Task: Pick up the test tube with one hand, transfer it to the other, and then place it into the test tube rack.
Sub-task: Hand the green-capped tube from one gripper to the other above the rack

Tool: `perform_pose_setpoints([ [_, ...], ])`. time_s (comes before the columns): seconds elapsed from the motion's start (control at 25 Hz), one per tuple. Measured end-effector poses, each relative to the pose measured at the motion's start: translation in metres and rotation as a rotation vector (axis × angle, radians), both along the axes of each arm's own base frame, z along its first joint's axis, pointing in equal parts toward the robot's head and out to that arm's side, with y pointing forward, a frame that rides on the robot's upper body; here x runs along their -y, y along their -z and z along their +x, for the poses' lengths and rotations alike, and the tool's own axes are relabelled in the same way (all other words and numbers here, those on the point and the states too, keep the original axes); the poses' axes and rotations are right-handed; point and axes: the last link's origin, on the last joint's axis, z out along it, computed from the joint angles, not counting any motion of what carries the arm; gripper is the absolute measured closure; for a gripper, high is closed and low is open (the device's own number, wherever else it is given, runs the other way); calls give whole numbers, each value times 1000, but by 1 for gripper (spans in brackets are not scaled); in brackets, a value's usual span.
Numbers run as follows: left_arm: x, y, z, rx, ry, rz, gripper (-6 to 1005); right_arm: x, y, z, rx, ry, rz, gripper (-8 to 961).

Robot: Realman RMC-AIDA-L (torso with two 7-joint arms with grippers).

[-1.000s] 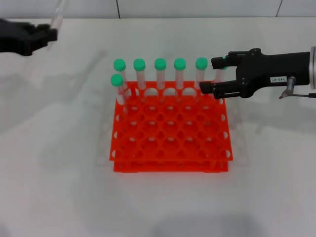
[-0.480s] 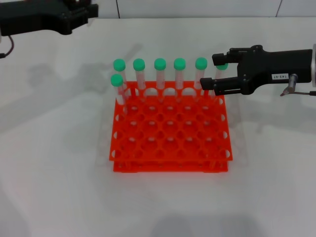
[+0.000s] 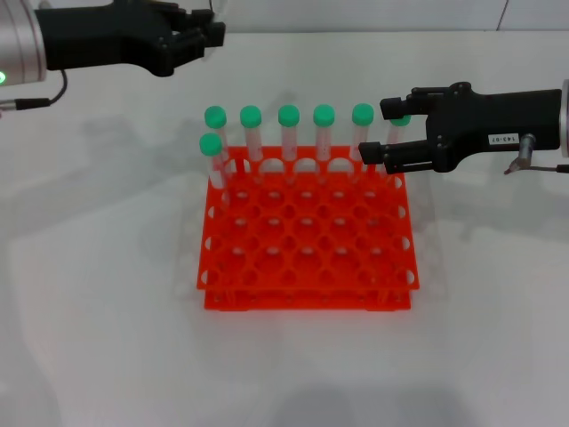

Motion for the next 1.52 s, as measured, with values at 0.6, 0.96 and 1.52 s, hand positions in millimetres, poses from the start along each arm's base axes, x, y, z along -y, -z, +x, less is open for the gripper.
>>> perform_pose_setpoints([
  [0.6, 5, 9, 6, 22, 77, 23, 807, 0, -1, 1, -1, 3, 3, 182],
  [0.96, 8, 13, 4, 21, 122, 53, 807, -1, -1, 1, -1, 6, 8, 182],
  [1.52, 3, 17, 5, 28, 152, 89, 808, -3, -4, 0, -8, 9, 22, 182],
])
